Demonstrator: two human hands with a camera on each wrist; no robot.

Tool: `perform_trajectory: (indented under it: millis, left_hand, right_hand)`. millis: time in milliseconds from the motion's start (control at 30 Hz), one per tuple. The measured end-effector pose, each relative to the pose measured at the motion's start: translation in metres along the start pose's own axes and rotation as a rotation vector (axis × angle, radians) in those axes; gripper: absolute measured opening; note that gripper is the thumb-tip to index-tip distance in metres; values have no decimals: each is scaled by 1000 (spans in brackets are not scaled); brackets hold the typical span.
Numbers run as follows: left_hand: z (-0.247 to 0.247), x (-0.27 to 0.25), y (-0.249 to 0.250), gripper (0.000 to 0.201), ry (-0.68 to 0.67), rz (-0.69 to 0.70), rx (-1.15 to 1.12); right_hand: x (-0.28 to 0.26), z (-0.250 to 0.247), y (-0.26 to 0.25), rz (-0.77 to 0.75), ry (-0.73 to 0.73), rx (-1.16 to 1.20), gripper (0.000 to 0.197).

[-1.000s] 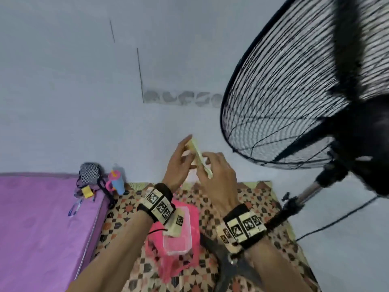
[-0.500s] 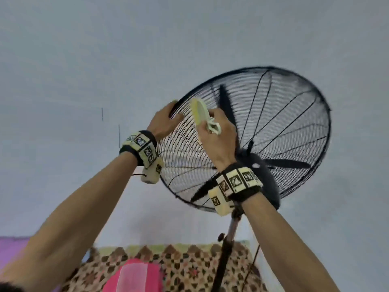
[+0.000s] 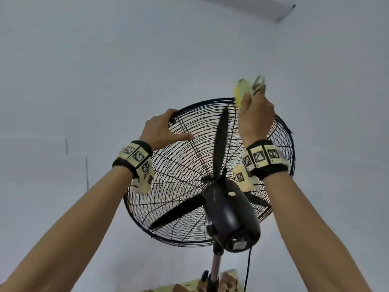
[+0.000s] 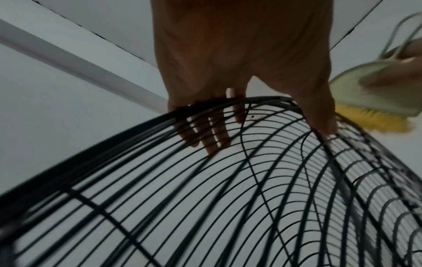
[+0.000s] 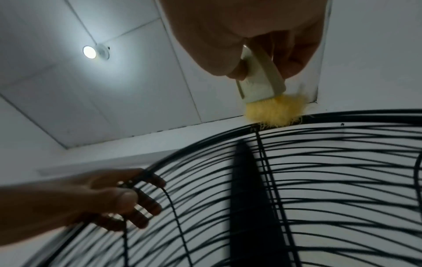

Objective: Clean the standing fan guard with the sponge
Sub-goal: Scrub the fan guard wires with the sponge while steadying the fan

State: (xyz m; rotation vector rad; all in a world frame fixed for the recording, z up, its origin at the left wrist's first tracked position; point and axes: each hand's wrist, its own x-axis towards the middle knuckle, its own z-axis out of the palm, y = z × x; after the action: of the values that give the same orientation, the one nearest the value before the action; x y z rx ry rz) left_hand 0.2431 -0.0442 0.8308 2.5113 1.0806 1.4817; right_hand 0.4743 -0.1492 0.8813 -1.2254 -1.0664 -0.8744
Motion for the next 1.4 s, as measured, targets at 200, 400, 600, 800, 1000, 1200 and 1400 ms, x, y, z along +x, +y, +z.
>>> perform_trajectory:
  millis: [200,400,600,800,1000,1200,1400]
  left_hand:
    - [2,-17,-1,104,118,-28,-4]
    - [-4,-31,13,110,122,-82,-24]
    - [-6,-34,10,113,32,-119,73]
    - [1,-30,11,106,84,-136,59]
    - [1,-36,9,105,109,-147,72]
    - [5,-39,10,106,151,-81,89]
    - [-6,-43,-5,109,109,-60,-16]
  right_hand:
    - [-17,20,-27,-378,-222,-191,81]
    - [-54,13,-76,-529,-430,367,18]
    - [3,0,-38,-29,-111,108,32]
    - [-55,28,-77,-573,-409,16,54]
    - [-31,14,-52,-60,-33,260,31]
    - [-51,32,-65,-450,-213,170,50]
    - [-66,23,-71,-293,-117,443,35]
